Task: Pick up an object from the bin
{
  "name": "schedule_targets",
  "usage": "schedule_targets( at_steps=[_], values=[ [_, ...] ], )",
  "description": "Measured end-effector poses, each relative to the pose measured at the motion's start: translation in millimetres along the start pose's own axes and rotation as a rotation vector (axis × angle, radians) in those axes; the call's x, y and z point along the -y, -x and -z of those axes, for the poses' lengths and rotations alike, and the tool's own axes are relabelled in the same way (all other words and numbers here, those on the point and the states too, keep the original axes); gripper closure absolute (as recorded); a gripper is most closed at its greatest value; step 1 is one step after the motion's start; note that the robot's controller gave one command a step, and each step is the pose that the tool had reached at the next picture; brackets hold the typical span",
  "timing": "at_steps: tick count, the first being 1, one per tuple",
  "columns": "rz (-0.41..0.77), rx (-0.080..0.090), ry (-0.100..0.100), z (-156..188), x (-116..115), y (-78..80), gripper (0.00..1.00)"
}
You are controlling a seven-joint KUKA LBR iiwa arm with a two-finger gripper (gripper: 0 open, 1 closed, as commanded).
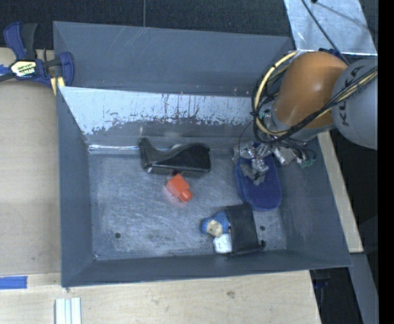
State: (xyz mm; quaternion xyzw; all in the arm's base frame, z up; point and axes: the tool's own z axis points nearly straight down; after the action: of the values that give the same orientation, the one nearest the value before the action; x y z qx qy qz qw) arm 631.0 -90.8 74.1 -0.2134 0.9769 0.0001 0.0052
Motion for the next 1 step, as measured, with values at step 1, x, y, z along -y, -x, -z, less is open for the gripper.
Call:
schedule_targets(
  at_steps=[1],
  values=[
    [0.046, 0.001, -0.004, 113.7, -8.9, -9.0, 1.0]
  ],
)
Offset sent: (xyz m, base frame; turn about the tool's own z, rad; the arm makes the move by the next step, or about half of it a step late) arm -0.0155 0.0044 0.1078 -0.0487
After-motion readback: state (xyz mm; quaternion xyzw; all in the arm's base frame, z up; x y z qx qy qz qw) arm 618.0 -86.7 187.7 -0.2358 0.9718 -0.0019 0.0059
